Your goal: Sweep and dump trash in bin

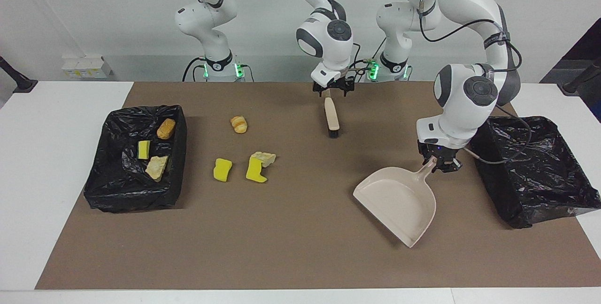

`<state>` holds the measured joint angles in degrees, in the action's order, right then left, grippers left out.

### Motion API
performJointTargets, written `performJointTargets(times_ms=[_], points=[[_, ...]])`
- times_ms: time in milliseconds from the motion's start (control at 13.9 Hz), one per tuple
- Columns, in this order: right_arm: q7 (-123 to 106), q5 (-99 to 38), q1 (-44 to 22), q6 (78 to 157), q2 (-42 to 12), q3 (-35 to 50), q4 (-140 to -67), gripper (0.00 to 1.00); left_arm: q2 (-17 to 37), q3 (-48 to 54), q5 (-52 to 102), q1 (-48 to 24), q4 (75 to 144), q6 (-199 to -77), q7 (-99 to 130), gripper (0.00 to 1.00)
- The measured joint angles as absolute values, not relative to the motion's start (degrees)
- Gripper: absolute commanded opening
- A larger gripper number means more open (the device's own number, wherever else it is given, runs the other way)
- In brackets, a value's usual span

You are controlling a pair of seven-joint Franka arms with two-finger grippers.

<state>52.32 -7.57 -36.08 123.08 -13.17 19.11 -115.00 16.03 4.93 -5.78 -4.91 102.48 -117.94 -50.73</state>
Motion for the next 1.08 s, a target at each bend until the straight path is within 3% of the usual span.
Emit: performJointTargets(times_ms=[216, 360, 720, 936, 1080], points=[[52.47, -7.83, -38.15, 123.08, -11.32, 19.16, -118.09, 0.95, 16.31, 4.92, -5.88, -4.91, 102.47, -117.95, -58.78, 0.0], [52.55, -9.54, -38.44, 123.08, -10.34, 19.14, -119.3, 0.83, 16.54, 4.91, -5.96, -4.9, 102.74, -117.78, -60.03, 0.0], [52.55, -10.41, -38.41, 123.08, -10.11, 18.93, -119.65, 0.14, 16.64, 4.98, -6.03, -4.91, 102.97, -117.8, -65.9, 0.0], [52.55, -10.94, -38.25, 123.08, -10.11, 18.85, -119.78, 0.0, 16.64, 5.46, -6.03, -5.0, 103.0, -117.4, -69.6, 0.0], [52.22, -10.95, -37.5, 122.6, -10.11, 18.77, -119.69, 0.0, 16.64, 5.87, -6.03, -5.04, 103.01, -116.79, -70.07, 0.0]])
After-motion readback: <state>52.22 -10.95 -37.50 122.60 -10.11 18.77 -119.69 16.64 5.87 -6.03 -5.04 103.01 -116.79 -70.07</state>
